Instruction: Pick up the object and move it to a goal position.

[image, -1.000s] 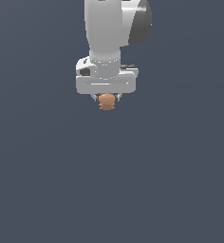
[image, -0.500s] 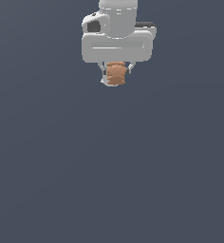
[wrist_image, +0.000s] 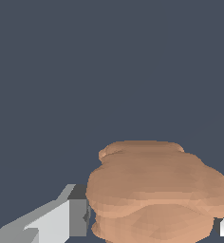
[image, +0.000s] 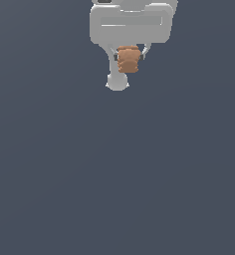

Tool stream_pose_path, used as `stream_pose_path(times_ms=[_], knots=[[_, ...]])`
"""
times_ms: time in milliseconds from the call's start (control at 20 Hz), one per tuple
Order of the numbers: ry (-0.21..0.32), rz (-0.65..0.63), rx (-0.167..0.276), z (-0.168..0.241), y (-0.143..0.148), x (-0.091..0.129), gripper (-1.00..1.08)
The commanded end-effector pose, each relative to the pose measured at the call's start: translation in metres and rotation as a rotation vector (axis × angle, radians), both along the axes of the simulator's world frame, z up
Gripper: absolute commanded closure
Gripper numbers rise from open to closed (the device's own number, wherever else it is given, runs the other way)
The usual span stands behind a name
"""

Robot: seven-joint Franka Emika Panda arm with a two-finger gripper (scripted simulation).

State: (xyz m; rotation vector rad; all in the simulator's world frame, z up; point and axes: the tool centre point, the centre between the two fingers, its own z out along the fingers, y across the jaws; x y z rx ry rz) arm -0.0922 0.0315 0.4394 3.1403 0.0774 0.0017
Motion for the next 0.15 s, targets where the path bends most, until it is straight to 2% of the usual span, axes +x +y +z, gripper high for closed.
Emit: stream_pose_path(times_ms=[0, 100], knots=[[0.001, 0.000, 0.000, 0.0049, 0.0017, -0.0008, 1.08], [0.001, 0.000, 0.000, 0.0060, 0.0021, -0.0010, 1.08]])
